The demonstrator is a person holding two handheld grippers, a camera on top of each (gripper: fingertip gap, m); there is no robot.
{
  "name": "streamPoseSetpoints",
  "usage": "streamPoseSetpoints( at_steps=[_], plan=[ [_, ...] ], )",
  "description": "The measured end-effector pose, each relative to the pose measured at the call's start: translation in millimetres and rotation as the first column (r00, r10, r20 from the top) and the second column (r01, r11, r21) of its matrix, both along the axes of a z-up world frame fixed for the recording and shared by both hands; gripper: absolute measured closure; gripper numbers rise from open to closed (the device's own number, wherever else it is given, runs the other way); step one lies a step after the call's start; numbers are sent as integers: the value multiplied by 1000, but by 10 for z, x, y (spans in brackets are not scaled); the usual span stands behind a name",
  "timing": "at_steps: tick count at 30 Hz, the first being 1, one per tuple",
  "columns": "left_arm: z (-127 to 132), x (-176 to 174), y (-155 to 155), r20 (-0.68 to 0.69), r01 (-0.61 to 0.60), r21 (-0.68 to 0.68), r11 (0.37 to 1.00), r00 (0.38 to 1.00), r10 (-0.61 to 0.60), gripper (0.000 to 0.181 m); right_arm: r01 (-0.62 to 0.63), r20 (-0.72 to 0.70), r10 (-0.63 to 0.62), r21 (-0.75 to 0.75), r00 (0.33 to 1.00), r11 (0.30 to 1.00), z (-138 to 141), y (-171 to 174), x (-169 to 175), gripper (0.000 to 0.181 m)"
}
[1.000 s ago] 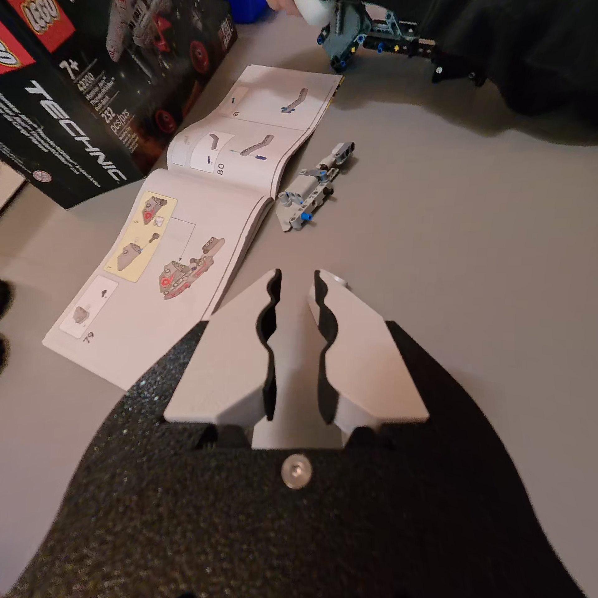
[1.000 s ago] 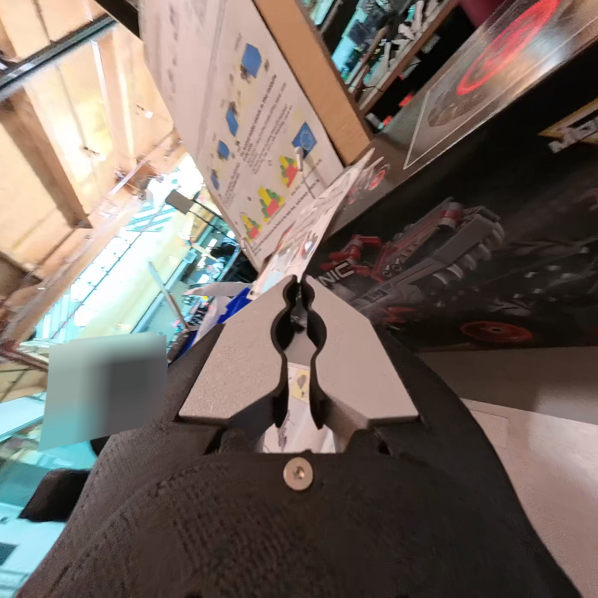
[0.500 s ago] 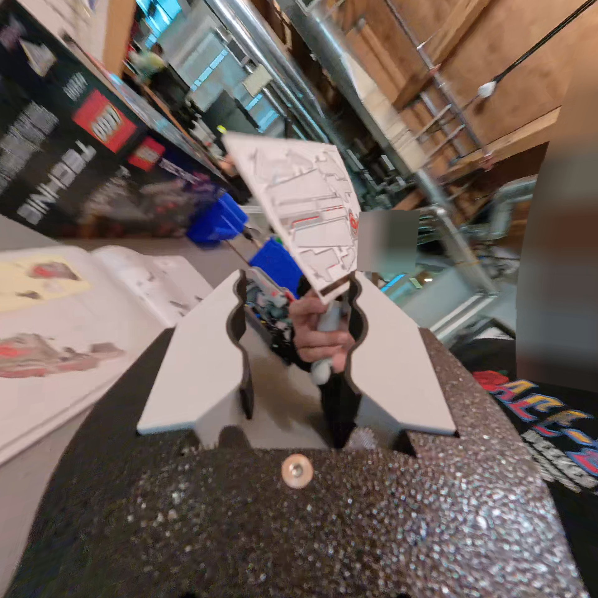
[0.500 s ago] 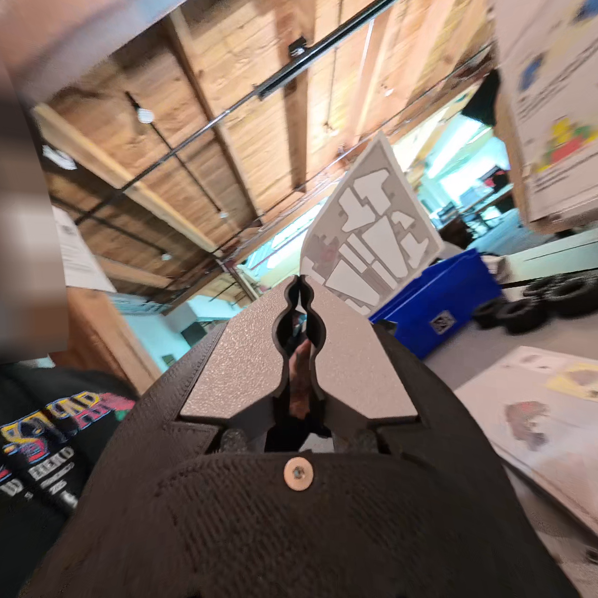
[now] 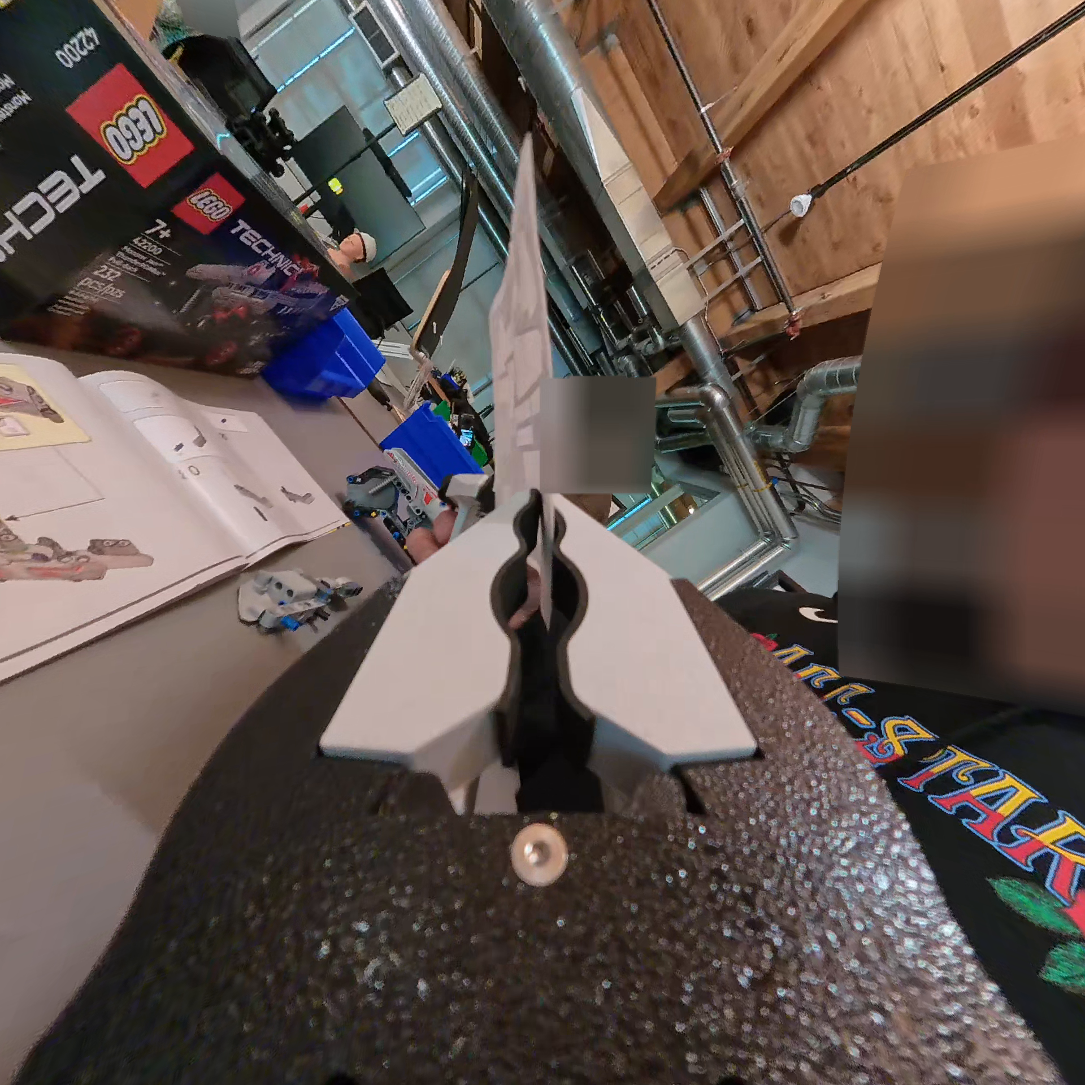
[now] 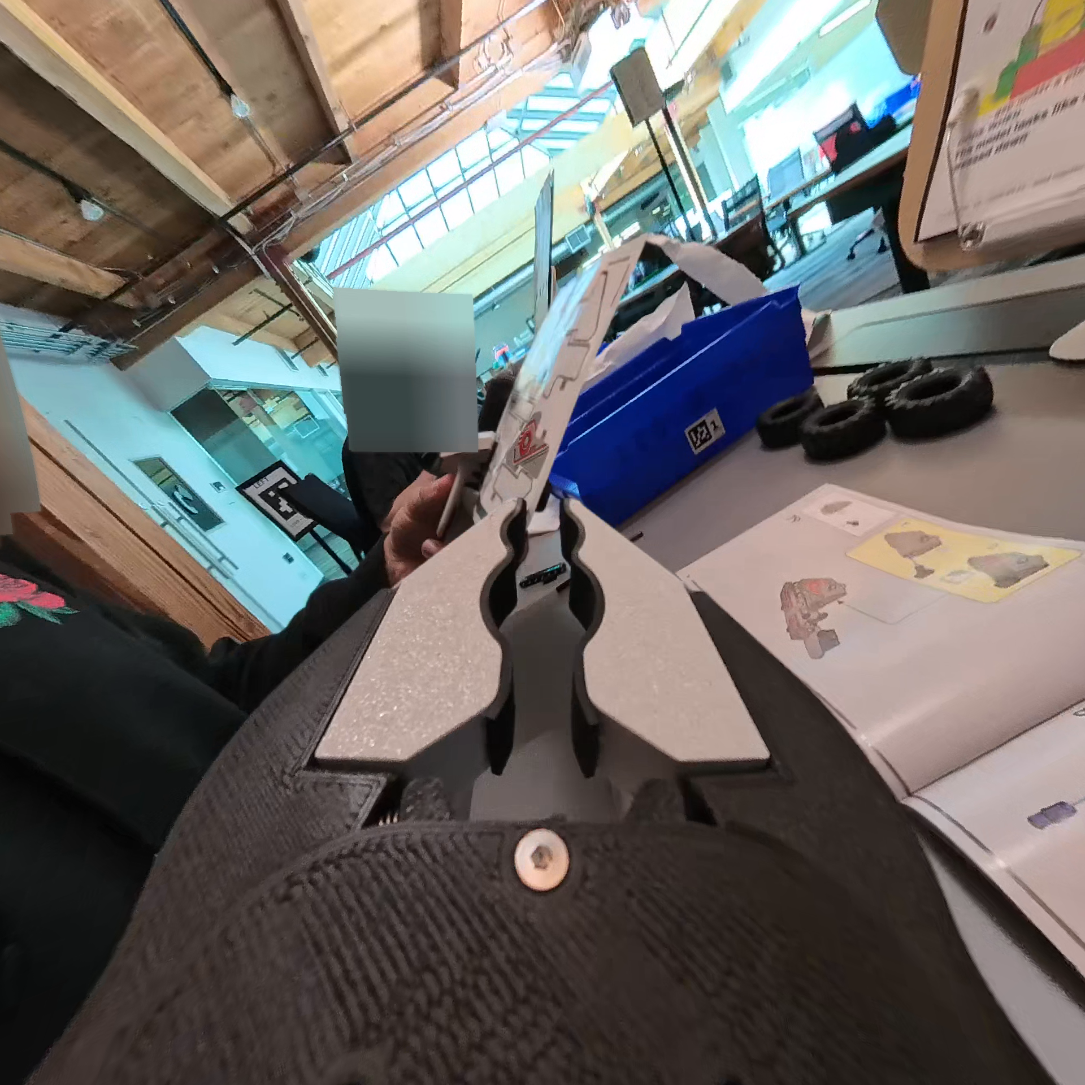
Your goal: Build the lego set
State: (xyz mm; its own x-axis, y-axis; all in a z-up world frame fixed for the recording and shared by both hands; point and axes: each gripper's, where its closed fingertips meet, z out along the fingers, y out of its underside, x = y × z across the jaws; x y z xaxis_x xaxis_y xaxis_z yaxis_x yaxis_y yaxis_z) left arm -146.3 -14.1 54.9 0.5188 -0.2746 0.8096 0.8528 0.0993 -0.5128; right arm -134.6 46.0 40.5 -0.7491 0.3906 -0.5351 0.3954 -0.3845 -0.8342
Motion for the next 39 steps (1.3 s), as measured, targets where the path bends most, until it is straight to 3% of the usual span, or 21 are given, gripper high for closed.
streamPoseSetpoints(
  at_steps=[10,13,15,17,19,20,21,22,24,25,28,32,39],
  plan=[
    [-121,16,-49,-7,-4,-59,998,1000,4,181,-107,45,110,-71,993,992,-29,-165,62,181],
    [-259,-96,-54,-45,-97,-147,984,995,91,179,-98,42,101,-72,994,993,-15,-175,66,181],
    [-366,-254,-126,-132,-231,-239,943,970,204,161,-63,69,69,-83,995,995,-25,-152,31,181],
    [-428,-429,-275,-350,-436,-331,837,880,320,156,-21,118,34,-106,992,994,-45,-106,-17,181],
    [-339,-578,-478,-663,-694,-341,634,656,362,148,39,173,-21,-97,985,995,-117,-57,-76,181],
    [-207,-535,-489,-790,-764,-284,579,529,310,148,56,192,-39,-84,981,995,-156,-50,-89,181],
    [-89,-392,-393,-870,-766,-236,598,441,220,154,62,202,-47,-72,978,995,-184,-58,-91,181],
    [-24,-207,-242,-908,-723,-229,652,401,125,153,60,205,-45,-66,978,996,-196,-81,-84,181],
    [-23,170,43,-914,-573,-289,767,402,-44,143,44,201,-28,-71,979,997,-184,-151,-58,181],
    [-55,290,127,-911,-518,-323,792,397,-112,139,20,190,-7,-70,982,997,-168,-203,-31,181],
    [-184,419,232,-904,-454,-400,796,339,-261,136,-18,151,19,-8,988,1000,-177,-321,26,181],
    [-341,403,263,-857,-436,-499,749,374,-354,137,-40,63,35,79,997,996,-133,-401,114,181],
    [-332,542,285,-800,-286,-535,795,474,-367,137,-6,-159,51,267,986,964,-105,-449,207,181]
  ],
)
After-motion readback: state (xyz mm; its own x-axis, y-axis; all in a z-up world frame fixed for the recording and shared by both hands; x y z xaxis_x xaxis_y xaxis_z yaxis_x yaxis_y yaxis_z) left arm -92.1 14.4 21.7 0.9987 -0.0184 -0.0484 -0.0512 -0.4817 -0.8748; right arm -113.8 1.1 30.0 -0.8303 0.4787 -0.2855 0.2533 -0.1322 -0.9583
